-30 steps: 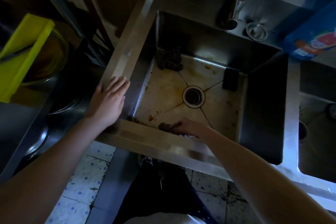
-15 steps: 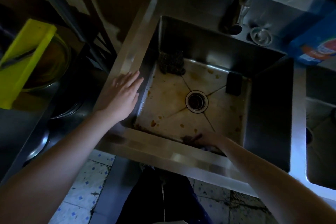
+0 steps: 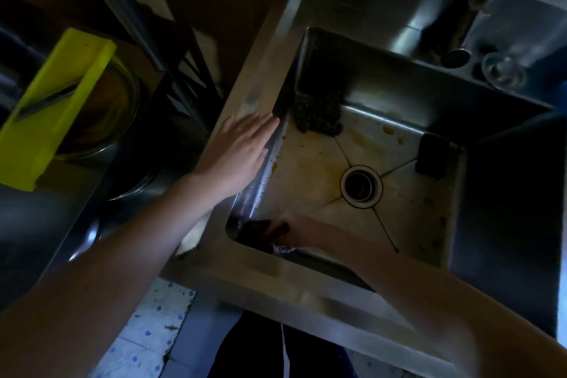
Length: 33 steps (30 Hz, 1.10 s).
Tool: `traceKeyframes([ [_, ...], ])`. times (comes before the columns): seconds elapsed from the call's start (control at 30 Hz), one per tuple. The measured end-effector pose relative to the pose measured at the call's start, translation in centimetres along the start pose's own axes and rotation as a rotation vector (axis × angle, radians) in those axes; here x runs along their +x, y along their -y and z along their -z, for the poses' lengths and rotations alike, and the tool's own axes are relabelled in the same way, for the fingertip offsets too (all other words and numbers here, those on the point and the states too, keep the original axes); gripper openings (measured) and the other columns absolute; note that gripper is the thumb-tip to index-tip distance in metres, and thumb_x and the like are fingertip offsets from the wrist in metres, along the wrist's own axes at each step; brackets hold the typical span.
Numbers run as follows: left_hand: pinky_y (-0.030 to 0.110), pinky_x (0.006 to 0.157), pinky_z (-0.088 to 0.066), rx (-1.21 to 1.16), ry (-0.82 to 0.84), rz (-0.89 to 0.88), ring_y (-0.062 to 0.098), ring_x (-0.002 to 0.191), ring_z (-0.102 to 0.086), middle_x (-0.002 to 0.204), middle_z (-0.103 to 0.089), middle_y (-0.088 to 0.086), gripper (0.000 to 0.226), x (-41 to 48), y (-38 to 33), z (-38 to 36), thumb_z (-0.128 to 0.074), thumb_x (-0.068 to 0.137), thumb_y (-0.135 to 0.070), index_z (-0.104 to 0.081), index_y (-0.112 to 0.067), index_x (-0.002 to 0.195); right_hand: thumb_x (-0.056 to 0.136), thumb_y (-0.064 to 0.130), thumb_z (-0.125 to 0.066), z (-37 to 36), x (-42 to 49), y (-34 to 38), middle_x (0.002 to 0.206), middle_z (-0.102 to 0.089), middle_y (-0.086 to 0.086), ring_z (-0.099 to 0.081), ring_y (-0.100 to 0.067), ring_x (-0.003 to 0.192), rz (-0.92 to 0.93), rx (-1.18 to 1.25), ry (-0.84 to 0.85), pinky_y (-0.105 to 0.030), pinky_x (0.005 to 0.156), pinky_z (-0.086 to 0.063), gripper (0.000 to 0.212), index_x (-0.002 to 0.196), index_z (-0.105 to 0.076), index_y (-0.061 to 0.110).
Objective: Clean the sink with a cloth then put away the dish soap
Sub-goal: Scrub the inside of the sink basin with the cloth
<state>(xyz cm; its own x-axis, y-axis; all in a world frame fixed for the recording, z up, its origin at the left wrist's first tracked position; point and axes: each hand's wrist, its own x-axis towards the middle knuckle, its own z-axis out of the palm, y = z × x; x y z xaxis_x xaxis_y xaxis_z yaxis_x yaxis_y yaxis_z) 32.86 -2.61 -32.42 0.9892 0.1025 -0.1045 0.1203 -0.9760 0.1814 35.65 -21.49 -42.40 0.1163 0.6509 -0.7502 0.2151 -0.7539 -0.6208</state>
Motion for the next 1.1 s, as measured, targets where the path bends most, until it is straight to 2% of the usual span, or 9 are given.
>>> traceKeyframes([
  [0.2, 0.038, 0.113, -0.01, -0.077, 0.004, 0.028, 0.017, 0.142, -0.021, 0.154, -0.025, 0.0, 0.052, -0.1, 0.4, -0.1, -0.042, 0.098, -0.015, -0.026, -0.016, 0.147, 0.09, 0.018, -0.057, -0.3, 2.5, -0.2, 0.116, -0.065, -0.009, -0.06, -0.024, 0.107, 0.132, -0.217, 0.032, -0.018, 0.081, -0.04, 0.026, 0.114, -0.066, 0.013],
  [0.33, 0.037, 0.111, -0.018, -0.144, -0.04, 0.032, 0.02, 0.139, -0.029, 0.15, -0.034, 0.003, 0.048, 0.3, 0.3, 0.1, -0.045, 0.096, -0.01, -0.035, -0.013, 0.143, 0.086, 0.012, -0.059, -0.5, 3.9, -0.8, 0.101, -0.07, -0.01, -0.064, -0.026, 0.093, 0.264, -0.379, 0.052, -0.033, 0.084, -0.051, 0.017, 0.098, -0.071, 0.012],
  [0.47, 0.041, 0.112, -0.017, -0.05, -0.08, 0.051, 0.023, 0.141, -0.024, 0.153, -0.026, 0.008, 0.048, 1.0, 1.0, 0.0, -0.044, 0.096, -0.01, -0.033, -0.009, 0.143, 0.087, 0.01, -0.057, -1.2, 4.8, -2.1, 0.103, -0.069, -0.01, -0.062, -0.025, 0.097, 0.331, -0.417, 0.04, -0.036, 0.09, -0.048, 0.016, 0.096, -0.07, 0.011],
  [0.57, 0.042, 0.112, -0.015, -0.006, -0.074, 0.064, 0.024, 0.142, -0.021, 0.155, -0.023, 0.008, 0.047, 2.0, 1.4, 0.1, -0.039, 0.098, -0.02, -0.032, -0.009, 0.143, 0.09, 0.006, -0.052, -1.1, 5.3, -3.1, 0.132, -0.057, -0.014, -0.049, -0.028, 0.125, 0.468, -0.513, 0.008, -0.035, 0.111, -0.03, 0.032, 0.121, -0.063, 0.008],
  [0.7, 0.043, 0.111, -0.016, -0.002, -0.067, 0.057, 0.024, 0.143, -0.02, 0.154, -0.026, 0.006, 0.047, 2.8, 1.6, -0.1, -0.037, 0.098, -0.023, -0.034, -0.011, 0.143, 0.085, 0.008, -0.058, 0.0, 6.4, -4.3, 0.131, -0.058, -0.017, -0.045, -0.035, 0.131, 0.702, -0.709, -0.045, -0.046, 0.119, -0.01, 0.035, 0.12, -0.064, 0.003],
  [0.8, 0.044, 0.111, -0.016, -0.039, -0.1, 0.069, 0.022, 0.143, -0.02, 0.151, -0.032, 0.004, 0.045, 2.8, 1.6, -0.4, -0.039, 0.097, -0.022, -0.038, -0.012, 0.142, 0.083, 0.007, -0.061, 1.1, 7.4, -5.1, 0.13, -0.06, -0.012, -0.049, -0.031, 0.129, 0.692, -0.761, -0.169, -0.043, 0.116, -0.02, 0.036, 0.118, -0.065, 0.01],
  [0.93, 0.046, 0.11, -0.019, -0.063, -0.126, 0.07, 0.021, 0.142, -0.022, 0.15, -0.035, 0.002, 0.044, 3.0, 1.8, -0.6, -0.041, 0.096, -0.021, -0.041, -0.014, 0.14, 0.093, 0.01, -0.049, 4.0, 9.5, -5.6, 0.152, -0.035, -0.006, -0.02, -0.024, 0.146, 0.486, -0.618, -0.21, -0.019, 0.117, -0.008, 0.042, 0.136, -0.051, 0.013],
  [1.03, 0.046, 0.109, -0.02, -0.057, -0.14, 0.063, 0.021, 0.141, -0.024, 0.149, -0.037, 0.002, 0.045, 3.0, 1.7, -0.9, -0.042, 0.096, -0.02, -0.041, -0.014, 0.14, 0.093, 0.012, -0.052, 6.6, 10.3, -5.6, 0.153, -0.034, 0.002, -0.009, -0.022, 0.148, 0.407, -0.575, -0.272, -0.03, 0.117, -0.025, 0.038, 0.13, -0.057, 0.017],
  [1.1, 0.044, 0.11, -0.017, -0.062, -0.151, 0.074, 0.02, 0.142, -0.023, 0.149, -0.037, 0.001, 0.045, 2.9, 1.7, -1.0, -0.039, 0.096, -0.021, -0.04, -0.015, 0.141, 0.088, 0.008, -0.052, 8.2, 10.6, -5.2, 0.151, -0.038, 0.005, -0.02, -0.021, 0.146, 0.329, -0.485, -0.36, -0.033, 0.113, -0.032, 0.039, 0.125, -0.061, 0.019],
])
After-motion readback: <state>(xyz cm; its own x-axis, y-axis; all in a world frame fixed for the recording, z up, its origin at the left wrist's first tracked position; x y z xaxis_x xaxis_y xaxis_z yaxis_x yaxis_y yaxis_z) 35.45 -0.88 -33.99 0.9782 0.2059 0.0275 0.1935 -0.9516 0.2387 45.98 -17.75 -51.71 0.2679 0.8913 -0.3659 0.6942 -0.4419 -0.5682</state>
